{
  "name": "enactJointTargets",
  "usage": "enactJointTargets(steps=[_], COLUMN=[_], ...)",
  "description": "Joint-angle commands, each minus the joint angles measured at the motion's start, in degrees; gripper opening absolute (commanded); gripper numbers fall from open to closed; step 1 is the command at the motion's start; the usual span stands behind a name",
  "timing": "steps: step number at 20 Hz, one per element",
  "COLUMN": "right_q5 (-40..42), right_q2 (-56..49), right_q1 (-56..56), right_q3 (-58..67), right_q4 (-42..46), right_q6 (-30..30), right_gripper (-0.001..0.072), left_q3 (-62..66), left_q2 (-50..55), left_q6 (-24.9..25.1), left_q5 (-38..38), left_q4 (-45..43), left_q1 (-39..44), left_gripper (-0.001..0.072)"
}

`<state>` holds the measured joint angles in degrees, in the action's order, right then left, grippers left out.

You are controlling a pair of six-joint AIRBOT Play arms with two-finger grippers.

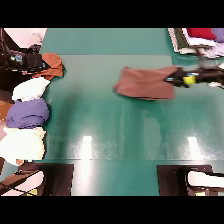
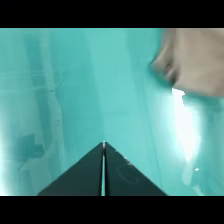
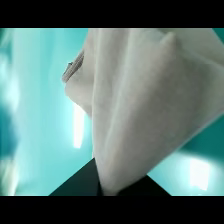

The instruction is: Fold the shirts.

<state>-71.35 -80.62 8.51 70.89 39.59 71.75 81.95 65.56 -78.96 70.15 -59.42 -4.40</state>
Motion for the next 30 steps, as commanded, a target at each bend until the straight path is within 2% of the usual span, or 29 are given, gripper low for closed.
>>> enactJointTargets(steps=[1, 5, 8, 12, 15, 16, 17, 18, 19, 22, 25, 26, 27, 28, 30], right_q5=[3.58, 12.20, 13.94, 10.16, 2.71, -0.22, -3.96, -7.50, -10.62, -14.43, -15.43, -14.75, -13.94, -13.18, -12.70], right_q2=[9.44, 16.70, 18.08, 15.23, 11.67, 10.38, 9.07, 7.85, 6.80, 5.84, 5.86, 6.21, 6.80, 7.26, 7.85], right_q1=[17.94, 36.63, 45.75, 49.57, 49.57, 49.57, 49.57, 49.57, 49.57, 49.55, 45.88, 44.04, 41.99, 39.89, 34.75], right_q3=[-8.48, -17.49, -21.62, -20.59, -14.29, -11.76, -9.01, -6.51, -4.15, 0.83, 3.15, 2.89, 2.27, 1.77, 1.53], right_q4=[4.59, 5.66, 5.66, 12.61, 20.90, 24.06, 28.48, 32.92, 36.81, 39.52, 32.92, 28.30, 22.84, 18.62, 13.84], right_q6=[1.88, 3.72, 3.89, 3.89, 3.93, 3.98, 4.66, 5.84, 6.88, 12.50, 13.29, 13.27, 13.25, 13.20, 12.74], right_gripper=[0.0015, 0.0015, 0.0015, 0.0015, 0.0025, 0.0174, 0.0411, 0.0543, 0.0571, 0.0570, 0.0563, 0.0475, 0.0347, 0.0293, 0.0293], left_q3=[0.00, 0.00, 0.00, 0.00, 0.00, 0.00, 0.00, 0.00, 0.00, 0.00, 0.00, 0.00, 0.00, 0.00, 0.00], left_q2=[0.02, 0.02, 0.02, 0.02, 0.02, 0.02, 0.02, 0.02, 0.02, 0.02, 0.02, 0.02, 0.00, -0.02, -0.04], left_q6=[0.07, -0.11, -0.11, -0.11, -0.09, -0.09, -0.07, -0.04, -0.02, -0.04, -0.02, 0.57, 1.62, 1.62, 1.42], left_q5=[-2.99, -7.67, -8.72, -8.68, -8.61, -8.50, -8.28, -7.91, -7.48, -6.84, -7.74, -8.28, -8.63, -8.61, -8.37], left_q4=[0.13, 0.11, 0.04, -0.37, -0.87, -1.20, -1.51, -2.08, -2.54, -3.32, -3.30, -3.32, -3.37, -3.63, -3.56], left_q1=[3.41, 8.33, 10.29, 10.36, 10.36, 10.36, 10.36, 10.36, 10.36, 10.36, 10.36, 10.36, 10.36, 10.36, 10.36], left_gripper=[0.0025, 0.0026, 0.0025, 0.0026, 0.0026, 0.0026, 0.0026, 0.0026, 0.0026, 0.0026, 0.0026, 0.0026, 0.0026, 0.0026, 0.0026])
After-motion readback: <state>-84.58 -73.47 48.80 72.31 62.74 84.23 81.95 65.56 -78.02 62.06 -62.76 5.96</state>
